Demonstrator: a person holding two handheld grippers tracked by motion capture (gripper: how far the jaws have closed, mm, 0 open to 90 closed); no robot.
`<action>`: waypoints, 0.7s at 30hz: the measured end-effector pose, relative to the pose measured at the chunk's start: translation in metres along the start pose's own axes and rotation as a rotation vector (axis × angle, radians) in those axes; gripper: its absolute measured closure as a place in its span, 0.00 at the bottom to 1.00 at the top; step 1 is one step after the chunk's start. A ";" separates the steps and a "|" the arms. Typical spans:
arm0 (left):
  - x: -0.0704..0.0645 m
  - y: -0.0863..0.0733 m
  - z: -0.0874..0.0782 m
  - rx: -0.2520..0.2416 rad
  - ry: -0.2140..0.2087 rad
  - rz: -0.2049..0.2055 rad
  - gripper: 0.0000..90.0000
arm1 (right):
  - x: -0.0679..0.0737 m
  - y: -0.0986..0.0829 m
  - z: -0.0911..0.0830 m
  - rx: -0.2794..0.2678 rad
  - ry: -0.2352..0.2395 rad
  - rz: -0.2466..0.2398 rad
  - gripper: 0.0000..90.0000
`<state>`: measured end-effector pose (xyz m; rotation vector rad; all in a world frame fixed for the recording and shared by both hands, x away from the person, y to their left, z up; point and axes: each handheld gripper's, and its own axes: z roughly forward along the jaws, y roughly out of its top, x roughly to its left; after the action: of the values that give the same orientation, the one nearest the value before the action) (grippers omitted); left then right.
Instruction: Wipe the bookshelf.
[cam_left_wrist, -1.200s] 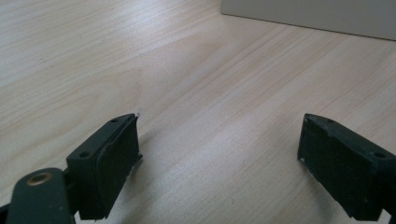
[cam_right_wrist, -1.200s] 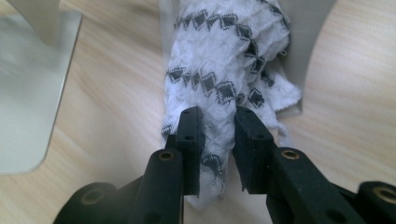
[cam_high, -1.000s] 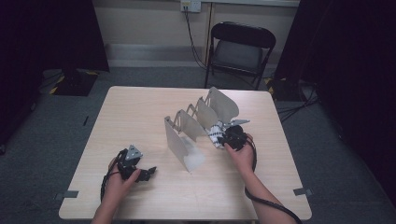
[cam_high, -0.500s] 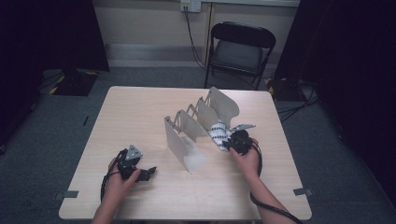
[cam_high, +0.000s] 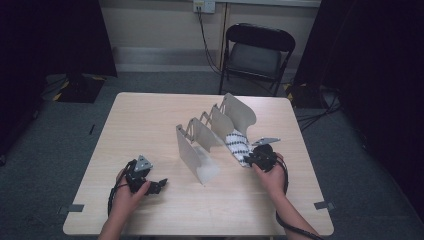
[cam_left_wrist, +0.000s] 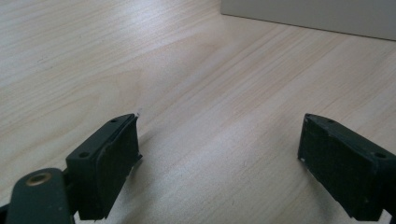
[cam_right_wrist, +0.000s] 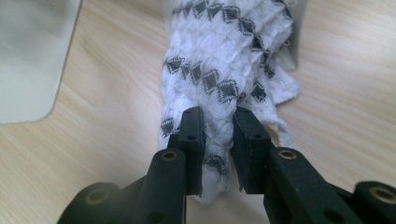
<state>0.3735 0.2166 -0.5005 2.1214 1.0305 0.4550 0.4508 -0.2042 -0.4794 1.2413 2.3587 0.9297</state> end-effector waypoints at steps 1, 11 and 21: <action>0.000 0.000 0.000 0.003 0.001 0.003 0.14 | 0.002 0.003 0.002 -0.002 0.005 -0.009 0.83; 0.000 0.000 0.000 0.001 -0.002 0.001 0.13 | 0.015 0.032 0.027 0.000 0.023 -0.044 0.81; 0.000 0.000 0.001 -0.001 -0.001 0.000 0.13 | 0.008 0.030 0.028 -0.001 0.018 -0.023 0.81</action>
<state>0.3743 0.2164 -0.5006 2.1212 1.0291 0.4541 0.4793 -0.1741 -0.4800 1.2078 2.3809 0.9382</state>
